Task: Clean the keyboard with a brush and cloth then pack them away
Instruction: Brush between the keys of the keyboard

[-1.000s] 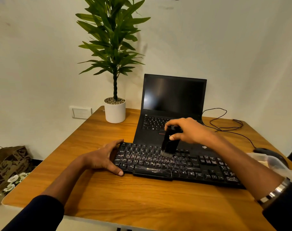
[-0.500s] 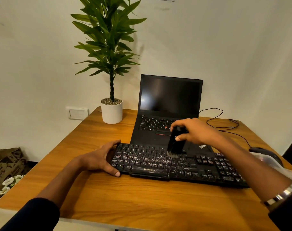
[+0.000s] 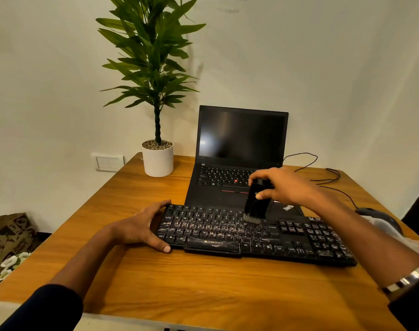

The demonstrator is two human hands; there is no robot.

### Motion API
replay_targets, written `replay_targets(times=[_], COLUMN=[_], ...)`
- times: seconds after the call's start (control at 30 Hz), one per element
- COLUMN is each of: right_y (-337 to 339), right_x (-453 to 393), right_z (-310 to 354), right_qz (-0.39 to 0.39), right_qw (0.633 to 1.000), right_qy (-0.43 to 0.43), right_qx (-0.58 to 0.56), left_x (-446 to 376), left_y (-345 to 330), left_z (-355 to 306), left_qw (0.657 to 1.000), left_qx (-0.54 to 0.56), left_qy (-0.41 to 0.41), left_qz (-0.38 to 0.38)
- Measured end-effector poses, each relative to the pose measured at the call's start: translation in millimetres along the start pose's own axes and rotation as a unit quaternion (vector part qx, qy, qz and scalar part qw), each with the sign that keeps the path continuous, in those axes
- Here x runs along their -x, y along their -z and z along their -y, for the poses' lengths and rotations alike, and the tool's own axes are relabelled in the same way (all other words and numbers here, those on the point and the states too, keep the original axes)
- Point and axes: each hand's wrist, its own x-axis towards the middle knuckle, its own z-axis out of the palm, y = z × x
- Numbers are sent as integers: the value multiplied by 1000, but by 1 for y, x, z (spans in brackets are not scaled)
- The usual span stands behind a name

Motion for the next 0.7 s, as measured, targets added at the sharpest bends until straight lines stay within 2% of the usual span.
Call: replay_targets(times=[0.07, 0.13, 0.4, 0.47, 0.57, 0.7], right_y=[0, -6, -4, 2, 2, -14], right_x=[-3, -5, 2, 3, 2, 4], right_z=[-1, -1, -3, -5, -7, -9], right_qz=[-52, -68, 33, 10, -65, -39], right_qw=[998, 998, 999, 1000, 997, 999], right_qy=[-14, -16, 0, -15, -40, -30], right_qx=[-14, 3, 11, -8, -11, 17], left_x=[0, 1, 1, 1, 1, 1], left_y=[0, 0, 0, 0, -1, -1], left_z=[-1, -2, -3, -2, -3, -2], left_qw=[1000, 1000, 1000, 1000, 1000, 1000], left_qx=[-3, 0, -1, -7, -15, -14], left_qy=[0, 0, -2, -1, 1, 1], left_qz=[1, 2, 2, 1, -6, -6])
